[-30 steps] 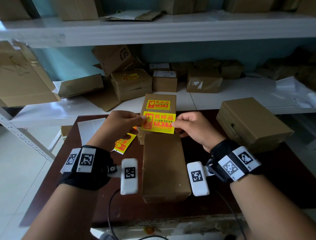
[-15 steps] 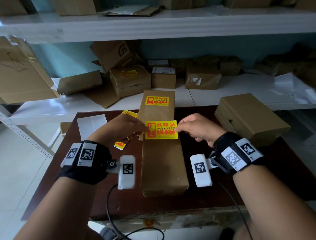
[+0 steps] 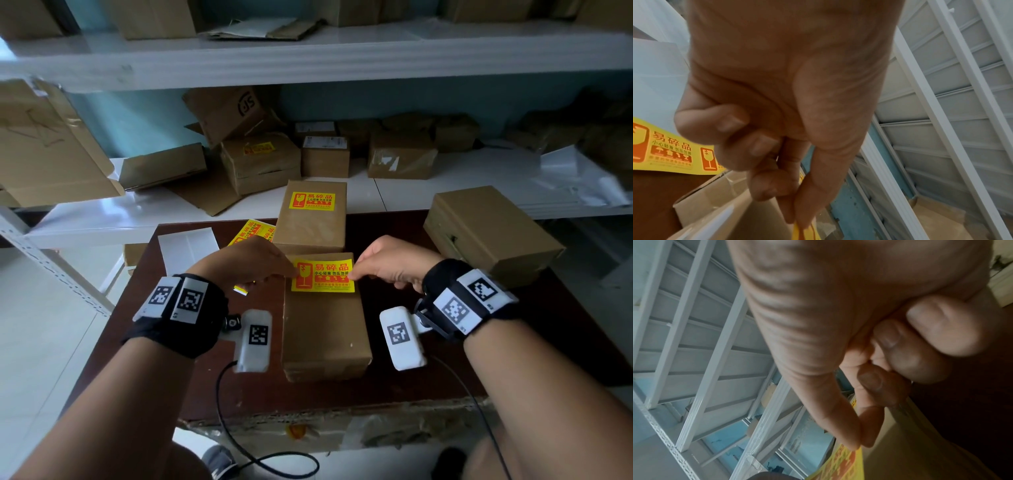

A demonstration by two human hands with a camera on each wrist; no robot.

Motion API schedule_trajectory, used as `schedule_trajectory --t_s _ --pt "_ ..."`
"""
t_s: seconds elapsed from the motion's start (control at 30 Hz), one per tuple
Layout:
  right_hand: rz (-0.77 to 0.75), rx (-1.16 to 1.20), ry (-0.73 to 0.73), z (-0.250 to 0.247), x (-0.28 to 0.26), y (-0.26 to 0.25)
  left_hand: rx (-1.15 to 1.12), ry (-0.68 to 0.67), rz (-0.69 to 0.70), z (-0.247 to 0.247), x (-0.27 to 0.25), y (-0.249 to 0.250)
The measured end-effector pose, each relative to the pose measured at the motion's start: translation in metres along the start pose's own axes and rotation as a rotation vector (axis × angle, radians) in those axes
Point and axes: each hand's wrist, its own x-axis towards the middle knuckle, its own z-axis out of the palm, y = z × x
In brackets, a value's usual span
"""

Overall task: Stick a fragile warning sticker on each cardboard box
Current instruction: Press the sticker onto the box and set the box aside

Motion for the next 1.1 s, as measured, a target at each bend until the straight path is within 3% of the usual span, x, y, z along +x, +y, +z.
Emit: schedule_trajectory --t_s 0.5,1.1 --pt "0.000 -0.101 -0.017 0.0084 0.0018 0.0010 0.198 -0.039 0.003 0.0004 0.0064 -0.0058" --pt "-0.004 -0.097 -0.013 0.0103 0.0048 0.0005 0.215 -0.018 0.012 0.0017 0.0018 -0.0031"
